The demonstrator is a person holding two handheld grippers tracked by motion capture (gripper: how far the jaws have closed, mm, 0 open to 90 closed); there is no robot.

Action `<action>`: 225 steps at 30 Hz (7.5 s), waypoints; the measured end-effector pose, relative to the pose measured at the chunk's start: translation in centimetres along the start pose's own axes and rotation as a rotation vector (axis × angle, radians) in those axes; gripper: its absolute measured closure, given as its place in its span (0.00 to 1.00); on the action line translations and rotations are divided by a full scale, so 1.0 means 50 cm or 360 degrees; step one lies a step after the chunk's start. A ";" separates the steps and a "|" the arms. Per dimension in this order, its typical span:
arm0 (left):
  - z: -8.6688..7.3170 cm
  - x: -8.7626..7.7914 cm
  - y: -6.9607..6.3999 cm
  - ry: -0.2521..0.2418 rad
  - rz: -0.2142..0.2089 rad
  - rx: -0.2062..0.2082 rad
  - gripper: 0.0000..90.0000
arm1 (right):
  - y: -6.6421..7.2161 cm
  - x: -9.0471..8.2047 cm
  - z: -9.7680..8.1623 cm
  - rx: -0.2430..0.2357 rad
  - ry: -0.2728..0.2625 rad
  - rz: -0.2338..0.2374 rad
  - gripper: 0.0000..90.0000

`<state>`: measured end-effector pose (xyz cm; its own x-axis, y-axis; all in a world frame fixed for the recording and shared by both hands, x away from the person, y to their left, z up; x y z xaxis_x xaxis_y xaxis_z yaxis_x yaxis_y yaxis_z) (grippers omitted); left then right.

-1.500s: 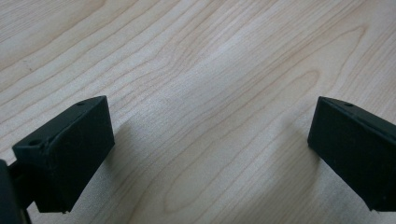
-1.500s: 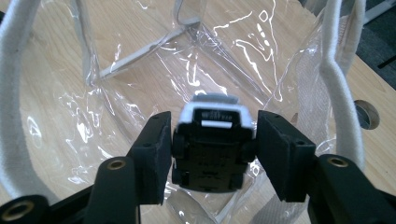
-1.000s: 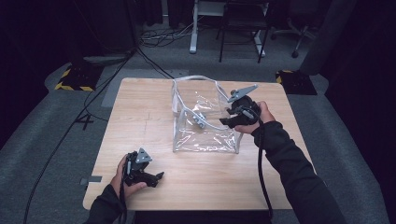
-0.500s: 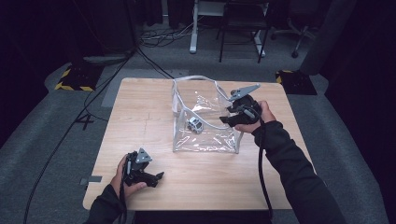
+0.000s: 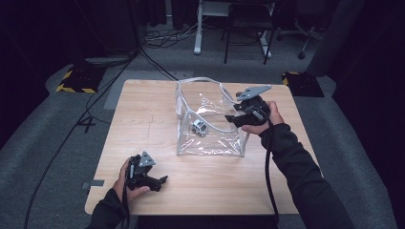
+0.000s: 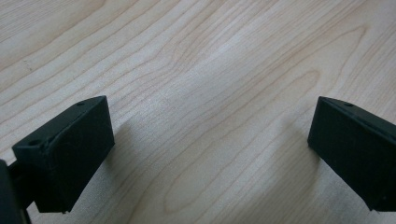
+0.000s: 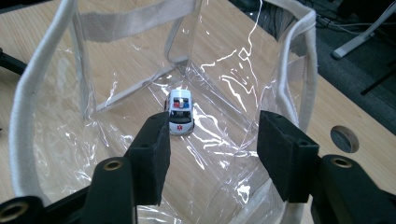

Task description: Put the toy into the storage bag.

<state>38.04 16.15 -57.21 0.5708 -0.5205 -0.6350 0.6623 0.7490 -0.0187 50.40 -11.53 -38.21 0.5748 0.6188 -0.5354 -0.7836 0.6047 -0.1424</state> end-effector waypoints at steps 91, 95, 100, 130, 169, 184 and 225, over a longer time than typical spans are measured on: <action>0.000 0.000 0.000 -0.0001 0.0003 -0.0003 0.01 | -0.137 -0.110 -0.049 0.0112 -0.0250 -0.0374 0.28; 0.000 0.000 0.000 0.0000 0.0001 0.0000 0.01 | -0.142 -0.109 -0.062 0.0124 -0.0237 -0.0379 0.28; 0.000 0.000 0.000 -0.0001 -0.0001 0.0000 0.01 | -0.144 -0.103 -0.083 0.0137 -0.0205 -0.0373 0.28; 0.000 0.000 0.000 0.0000 -0.0001 0.0001 0.01 | -0.143 -0.077 -0.223 0.0233 -0.0041 -0.0358 0.28; 0.000 0.000 0.000 0.0000 -0.0001 0.0001 0.01 | -0.093 -0.069 -0.339 0.0134 0.0161 -0.0327 0.22; 0.000 0.000 0.000 0.0000 -0.0001 0.0000 0.01 | -0.078 -0.084 -0.389 0.0140 0.0201 -0.0323 0.21; 0.000 0.000 0.000 -0.0001 0.0001 0.0000 0.01 | -0.007 -0.155 -0.525 0.0253 0.0144 -0.0219 0.19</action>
<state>38.05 16.16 -57.21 0.5713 -0.5203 -0.6347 0.6619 0.7494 -0.0185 40.02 -29.70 -55.87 0.6448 0.4816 -0.5935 -0.6480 0.7563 -0.0903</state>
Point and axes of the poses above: each handheld gripper's, and its own axes: x roughly forward along the jaws, z roughly out of its top, y roughly to its left, the point moved 9 cm from there along x, roughly forward along the jaws, and after that the axes turned 10 degrees about -y, right-handed, at the moved point
